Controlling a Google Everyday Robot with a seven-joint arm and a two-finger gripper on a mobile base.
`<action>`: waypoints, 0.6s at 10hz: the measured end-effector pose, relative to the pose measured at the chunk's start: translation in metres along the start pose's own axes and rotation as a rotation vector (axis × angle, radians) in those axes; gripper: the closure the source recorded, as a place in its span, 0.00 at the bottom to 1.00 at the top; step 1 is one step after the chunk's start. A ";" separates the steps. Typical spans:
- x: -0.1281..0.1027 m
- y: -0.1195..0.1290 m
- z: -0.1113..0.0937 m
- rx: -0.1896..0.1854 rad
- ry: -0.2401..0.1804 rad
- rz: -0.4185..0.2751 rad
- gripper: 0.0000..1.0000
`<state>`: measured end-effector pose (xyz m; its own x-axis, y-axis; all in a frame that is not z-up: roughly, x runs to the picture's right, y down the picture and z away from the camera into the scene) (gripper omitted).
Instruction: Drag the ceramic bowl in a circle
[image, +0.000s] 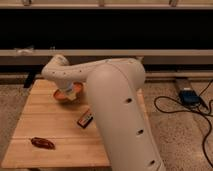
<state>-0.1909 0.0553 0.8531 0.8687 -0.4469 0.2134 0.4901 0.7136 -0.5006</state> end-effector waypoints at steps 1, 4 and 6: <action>0.000 0.007 0.002 -0.009 -0.004 0.002 1.00; -0.021 0.027 -0.003 -0.019 -0.020 -0.025 1.00; -0.045 0.045 -0.009 -0.023 -0.036 -0.055 1.00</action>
<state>-0.2085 0.1020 0.8134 0.8426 -0.4655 0.2707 0.5359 0.6758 -0.5061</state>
